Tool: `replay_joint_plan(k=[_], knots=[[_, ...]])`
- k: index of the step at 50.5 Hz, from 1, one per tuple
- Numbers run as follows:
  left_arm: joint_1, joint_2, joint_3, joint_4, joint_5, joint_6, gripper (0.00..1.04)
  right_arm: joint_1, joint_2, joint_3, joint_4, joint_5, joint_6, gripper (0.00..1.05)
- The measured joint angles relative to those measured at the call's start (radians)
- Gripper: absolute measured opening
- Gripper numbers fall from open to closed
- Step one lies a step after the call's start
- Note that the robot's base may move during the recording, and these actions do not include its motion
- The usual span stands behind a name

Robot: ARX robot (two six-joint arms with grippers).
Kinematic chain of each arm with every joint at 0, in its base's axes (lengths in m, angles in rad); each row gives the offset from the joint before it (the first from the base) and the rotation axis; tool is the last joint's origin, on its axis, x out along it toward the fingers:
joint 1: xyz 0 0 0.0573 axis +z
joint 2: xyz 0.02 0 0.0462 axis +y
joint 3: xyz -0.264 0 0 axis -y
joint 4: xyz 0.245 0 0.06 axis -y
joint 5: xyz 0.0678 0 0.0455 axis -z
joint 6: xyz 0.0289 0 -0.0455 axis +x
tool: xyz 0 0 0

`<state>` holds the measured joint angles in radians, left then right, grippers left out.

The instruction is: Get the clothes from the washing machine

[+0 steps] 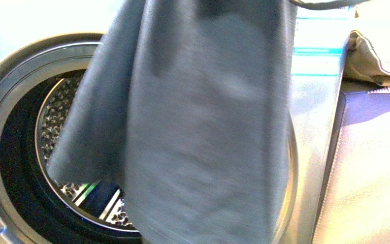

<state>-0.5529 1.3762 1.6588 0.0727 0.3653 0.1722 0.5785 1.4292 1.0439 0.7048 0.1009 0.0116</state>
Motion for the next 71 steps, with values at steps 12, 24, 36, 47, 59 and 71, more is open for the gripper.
replay_joint_plan(k=[12,24,36,47,59,71], knots=[[0.000,0.000,0.000,0.000,0.000,0.000,0.14,0.014,0.003,0.040,-0.085,0.106,0.056,0.59],[0.000,0.000,0.000,0.000,-0.003,0.000,0.14,0.011,-0.004,0.056,-0.137,0.116,0.164,0.20],[0.000,0.000,0.000,0.000,-0.002,-0.002,0.14,-0.001,-0.067,-0.029,-0.133,0.082,0.233,0.08],[0.000,0.000,0.000,0.000,0.009,-0.008,0.30,-0.047,-0.199,-0.153,-0.124,0.026,0.295,0.08],[-0.005,0.000,0.000,0.001,0.012,-0.008,0.66,-0.166,-0.410,-0.283,-0.160,-0.071,0.360,0.07],[-0.005,-0.006,0.000,0.003,0.011,-0.008,0.97,-0.427,-0.600,-0.306,-0.220,-0.225,0.451,0.07]])
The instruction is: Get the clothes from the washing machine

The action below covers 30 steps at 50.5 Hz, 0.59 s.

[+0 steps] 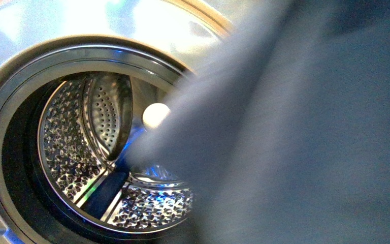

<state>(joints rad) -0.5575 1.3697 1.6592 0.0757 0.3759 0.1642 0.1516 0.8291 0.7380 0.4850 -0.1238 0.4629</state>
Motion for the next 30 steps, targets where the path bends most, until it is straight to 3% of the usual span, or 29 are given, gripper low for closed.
replay_joint_plan(k=[6,13,15,20,24,30], knots=[[0.000,-0.001,0.000,0.003,-0.007,0.000,0.98,-0.169,-0.046,0.025,-0.001,-0.100,0.062,0.07],[0.001,-0.001,0.004,0.003,-0.007,0.001,0.98,-0.457,-0.049,0.099,0.054,-0.272,0.183,0.07],[0.001,-0.001,0.004,0.003,-0.007,0.001,0.98,-0.554,-0.039,0.124,0.087,-0.325,0.230,0.07],[0.001,-0.003,0.009,0.003,-0.006,0.000,0.98,-0.927,0.031,0.227,0.260,-0.471,0.435,0.07],[0.001,-0.003,0.009,0.003,-0.006,0.001,0.98,-1.108,0.093,0.281,0.351,-0.504,0.535,0.07],[0.001,-0.003,0.009,0.003,-0.007,0.001,0.98,-1.222,0.158,0.279,0.401,-0.580,0.582,0.07]])
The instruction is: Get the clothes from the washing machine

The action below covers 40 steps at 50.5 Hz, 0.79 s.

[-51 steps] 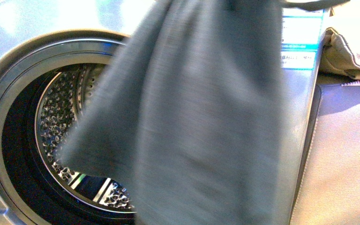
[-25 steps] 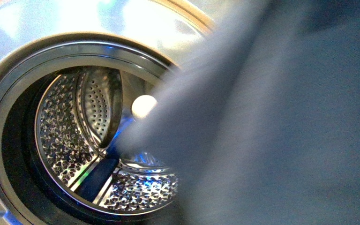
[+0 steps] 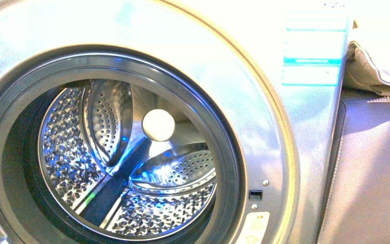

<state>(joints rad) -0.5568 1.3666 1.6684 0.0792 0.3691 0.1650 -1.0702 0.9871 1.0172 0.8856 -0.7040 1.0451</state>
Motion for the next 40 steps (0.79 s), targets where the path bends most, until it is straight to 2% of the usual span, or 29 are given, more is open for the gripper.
replay_joint_plan(k=[6,11,16,20,26,33,40], knots=[[0.000,0.000,0.000,0.000,0.000,0.000,0.98,-0.074,0.011,-0.152,-0.012,-0.183,-0.052,0.07],[0.000,0.000,0.000,0.000,0.000,0.000,0.98,-0.106,-0.006,-0.331,-0.136,-0.322,-0.202,0.07],[0.000,0.000,0.000,0.000,0.000,0.000,0.98,-0.117,-0.003,-0.436,-0.281,-0.375,-0.348,0.07],[0.000,0.000,0.000,0.000,0.000,0.000,0.98,-0.114,0.020,-0.483,-0.432,-0.372,-0.458,0.08],[0.000,0.000,0.000,0.000,0.000,0.000,0.98,-0.090,0.111,-0.526,-0.654,-0.303,-0.653,0.28],[0.000,0.000,0.000,0.000,0.000,0.000,0.98,-0.077,0.305,-0.549,-0.746,-0.195,-0.771,0.57],[0.000,0.000,0.000,0.000,0.000,0.000,0.98,-0.077,0.333,-0.559,-0.827,-0.217,-0.835,0.80]])
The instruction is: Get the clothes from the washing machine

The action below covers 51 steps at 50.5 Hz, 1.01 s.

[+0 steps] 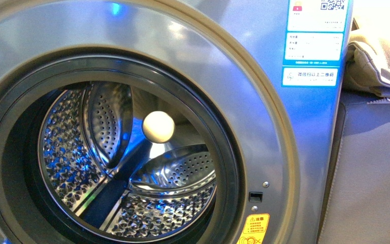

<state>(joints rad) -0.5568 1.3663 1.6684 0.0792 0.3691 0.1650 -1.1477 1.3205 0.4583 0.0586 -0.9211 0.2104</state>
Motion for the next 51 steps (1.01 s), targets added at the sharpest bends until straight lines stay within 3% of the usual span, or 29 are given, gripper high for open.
replay_joint_plan(k=[5,12,16,24,28,35,39,40,42,51], knots=[[0.000,0.000,0.000,0.000,0.000,0.000,0.98,0.005,-0.058,-0.013,-0.046,-0.045,-0.024,0.99],[0.000,0.000,0.000,0.000,0.000,0.000,0.98,0.029,-0.213,-0.023,-0.036,-0.118,0.009,0.97],[0.000,0.000,0.000,0.000,0.000,0.000,0.98,0.070,-0.338,-0.023,0.058,-0.156,0.097,0.97],[0.000,0.000,0.000,0.000,0.000,0.000,0.98,0.219,-0.548,-0.023,0.322,-0.088,0.271,0.97],[0.000,0.000,0.000,0.000,0.000,0.000,0.98,0.364,-0.650,-0.028,0.399,0.006,0.321,0.97],[0.000,0.000,0.000,0.000,0.000,0.000,0.98,0.589,-0.802,-0.076,0.386,0.179,0.265,0.97],[0.000,0.000,0.000,0.000,0.000,0.000,0.98,0.773,-0.937,-0.048,0.095,0.450,0.101,0.84],[0.000,0.000,0.000,0.000,0.000,0.000,0.98,0.833,-0.985,-0.051,-0.005,0.558,0.022,0.79],[0.000,0.000,0.000,0.000,0.000,0.000,0.98,0.906,-1.049,-0.072,-0.113,0.653,-0.068,0.70],[0.000,-0.002,0.000,0.000,0.000,0.000,0.98,1.094,-1.122,-0.200,-0.132,0.900,-0.186,0.35]])
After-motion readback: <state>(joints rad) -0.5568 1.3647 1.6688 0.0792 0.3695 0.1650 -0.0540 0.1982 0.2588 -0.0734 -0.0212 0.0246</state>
